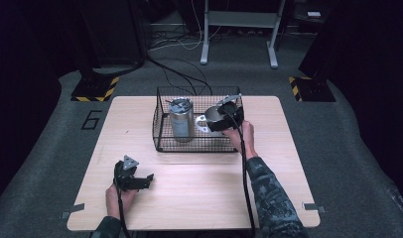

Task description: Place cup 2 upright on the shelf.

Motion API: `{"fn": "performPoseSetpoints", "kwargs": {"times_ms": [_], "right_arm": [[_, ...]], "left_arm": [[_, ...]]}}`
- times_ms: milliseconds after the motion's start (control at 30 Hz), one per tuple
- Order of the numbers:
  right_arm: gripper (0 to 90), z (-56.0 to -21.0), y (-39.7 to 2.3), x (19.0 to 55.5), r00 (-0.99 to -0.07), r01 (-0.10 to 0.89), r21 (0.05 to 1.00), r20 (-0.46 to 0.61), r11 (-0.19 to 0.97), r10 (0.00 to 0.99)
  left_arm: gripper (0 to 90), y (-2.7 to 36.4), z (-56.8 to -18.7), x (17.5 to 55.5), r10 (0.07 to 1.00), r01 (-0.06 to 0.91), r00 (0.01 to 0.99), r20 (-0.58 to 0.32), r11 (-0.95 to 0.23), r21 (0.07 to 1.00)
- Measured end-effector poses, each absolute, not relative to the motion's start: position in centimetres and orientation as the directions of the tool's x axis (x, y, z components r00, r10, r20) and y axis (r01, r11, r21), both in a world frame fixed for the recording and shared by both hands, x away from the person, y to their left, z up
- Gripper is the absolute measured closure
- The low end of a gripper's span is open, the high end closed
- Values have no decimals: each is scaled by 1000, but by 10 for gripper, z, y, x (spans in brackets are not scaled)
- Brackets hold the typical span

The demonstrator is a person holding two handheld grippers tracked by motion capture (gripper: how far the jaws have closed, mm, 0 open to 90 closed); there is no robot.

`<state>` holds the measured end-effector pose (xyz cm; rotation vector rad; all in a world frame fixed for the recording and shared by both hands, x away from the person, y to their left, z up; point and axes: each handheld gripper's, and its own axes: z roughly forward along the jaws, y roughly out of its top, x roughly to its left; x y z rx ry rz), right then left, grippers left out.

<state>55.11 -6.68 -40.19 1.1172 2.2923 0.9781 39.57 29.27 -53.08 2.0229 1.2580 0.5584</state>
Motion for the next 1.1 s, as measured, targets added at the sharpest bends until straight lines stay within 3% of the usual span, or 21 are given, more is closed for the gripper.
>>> {"fn": "performPoseSetpoints", "kwargs": {"times_ms": [1100], "right_arm": [[69,-426,-61,560,-592,574,685,-31,448,805]], "left_arm": [[94,293,-530,396,896,602,445,14,-310,736]]}}
